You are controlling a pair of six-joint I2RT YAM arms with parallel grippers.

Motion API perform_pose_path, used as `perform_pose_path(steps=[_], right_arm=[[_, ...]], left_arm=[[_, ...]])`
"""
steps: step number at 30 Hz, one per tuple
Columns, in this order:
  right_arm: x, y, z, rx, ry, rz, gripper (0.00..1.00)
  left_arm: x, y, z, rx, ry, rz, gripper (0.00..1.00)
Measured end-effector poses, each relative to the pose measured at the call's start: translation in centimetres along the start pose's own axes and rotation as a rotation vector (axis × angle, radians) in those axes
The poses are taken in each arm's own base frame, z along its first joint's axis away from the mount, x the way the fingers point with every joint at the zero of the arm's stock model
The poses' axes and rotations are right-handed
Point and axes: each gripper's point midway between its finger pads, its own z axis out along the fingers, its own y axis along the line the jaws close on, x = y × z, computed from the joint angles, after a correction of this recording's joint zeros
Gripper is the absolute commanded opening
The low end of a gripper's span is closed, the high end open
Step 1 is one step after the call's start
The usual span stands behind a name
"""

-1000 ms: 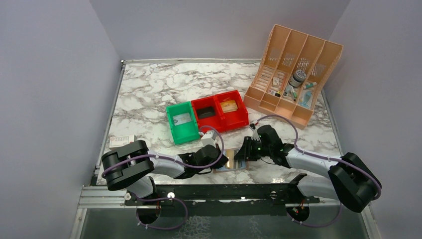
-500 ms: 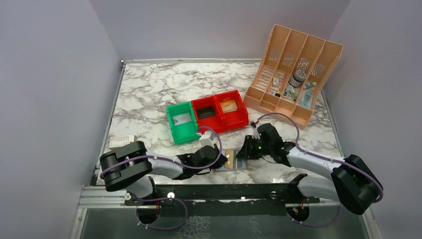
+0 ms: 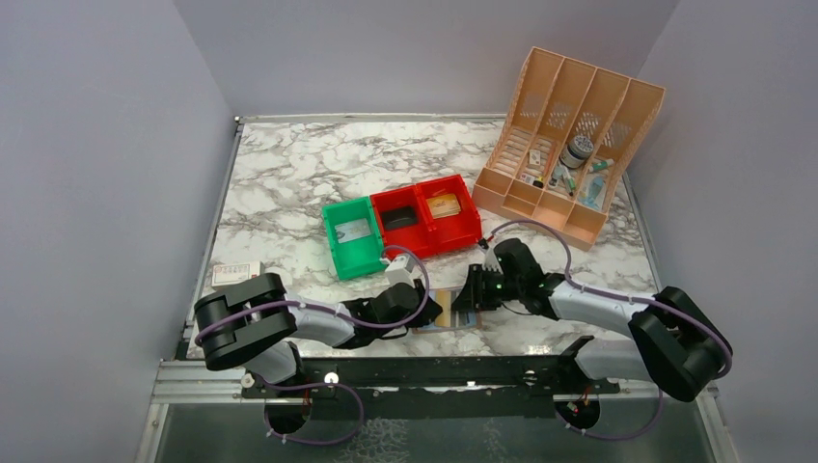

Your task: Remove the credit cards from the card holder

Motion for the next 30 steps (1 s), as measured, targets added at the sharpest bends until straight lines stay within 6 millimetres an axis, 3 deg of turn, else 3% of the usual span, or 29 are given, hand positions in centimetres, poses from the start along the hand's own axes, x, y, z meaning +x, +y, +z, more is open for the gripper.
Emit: perform_pose_path(steps=[8,15,23,27,30], right_arm=[[-0.3,0.2,0.4,-0.016,-0.018,0.032,0.28],[-0.4,0.2,0.3,-0.011,-0.026,0.033,0.28],[-0.5,0.0,0.1,0.014,-0.032,0.034,0.28],[-0.5,0.0,0.1,0.014,-0.032,0.033,0.28],[-0.6,-0.1,-0.1,0.023,-0.039,0.033,0.28]], left_arm=[[-0.1,-0.3,0.4,0.012,-0.006,-0.009,0.24],[0.0,0.0,0.4,0.001,-0.006,-0.001,0.00],[-0.5,-0.6,0.0,0.026,-0.021,-0.007,0.00],[-0.7,-0.7,-0.5,0.037,-0.027,-0.008,0.20],[-0.5,-0.4,-0.6,0.033,-0.022,-0.001,0.25]])
